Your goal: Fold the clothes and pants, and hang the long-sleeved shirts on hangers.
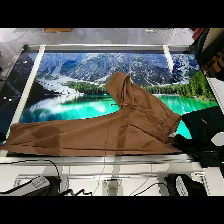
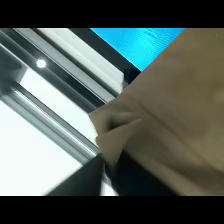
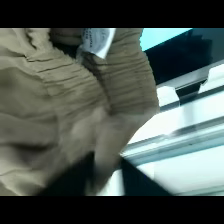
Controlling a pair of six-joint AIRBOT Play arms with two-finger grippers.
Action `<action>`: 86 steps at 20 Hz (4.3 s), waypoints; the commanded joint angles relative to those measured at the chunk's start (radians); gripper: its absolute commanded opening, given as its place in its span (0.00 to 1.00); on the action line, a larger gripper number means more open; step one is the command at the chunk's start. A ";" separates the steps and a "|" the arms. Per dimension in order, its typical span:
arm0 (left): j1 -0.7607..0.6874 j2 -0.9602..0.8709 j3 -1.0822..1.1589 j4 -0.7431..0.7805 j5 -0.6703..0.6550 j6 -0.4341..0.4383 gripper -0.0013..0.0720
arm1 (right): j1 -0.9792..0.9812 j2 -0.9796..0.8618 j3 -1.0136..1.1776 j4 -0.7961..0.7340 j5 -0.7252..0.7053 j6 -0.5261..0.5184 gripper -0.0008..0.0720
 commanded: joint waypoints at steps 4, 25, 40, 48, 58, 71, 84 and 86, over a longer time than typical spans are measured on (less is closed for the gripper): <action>0.005 -0.002 0.002 -0.005 0.008 -0.001 0.97 | 0.001 0.001 0.005 0.002 0.008 -0.010 0.96; -0.517 0.052 0.171 -0.042 0.193 -0.137 0.96 | 0.746 -1.221 1.178 0.178 -0.486 -0.047 0.84; -0.517 0.051 0.171 -0.042 0.219 -0.137 0.96 | 0.740 -1.456 1.376 0.026 -0.497 -0.020 0.77; -0.517 0.051 0.171 -0.042 0.219 -0.137 0.96 | 0.759 -1.461 1.378 0.031 -0.566 -0.022 0.26; -0.517 0.051 0.171 -0.059 0.219 -0.137 0.96 | 0.772 -1.352 1.547 0.055 -0.541 -0.029 0.06; -0.525 0.049 0.170 -0.349 0.204 -0.130 0.96 | 0.752 -1.075 1.547 -0.004 -0.469 -0.034 0.06; -1.027 -0.101 0.126 -0.804 0.199 -0.023 0.96 | 0.615 -1.033 1.169 -0.087 -0.157 -0.009 0.06; -1.128 -0.166 0.126 -0.933 0.281 -0.023 0.96 | 0.609 -0.999 1.169 -0.112 -0.161 -0.005 0.06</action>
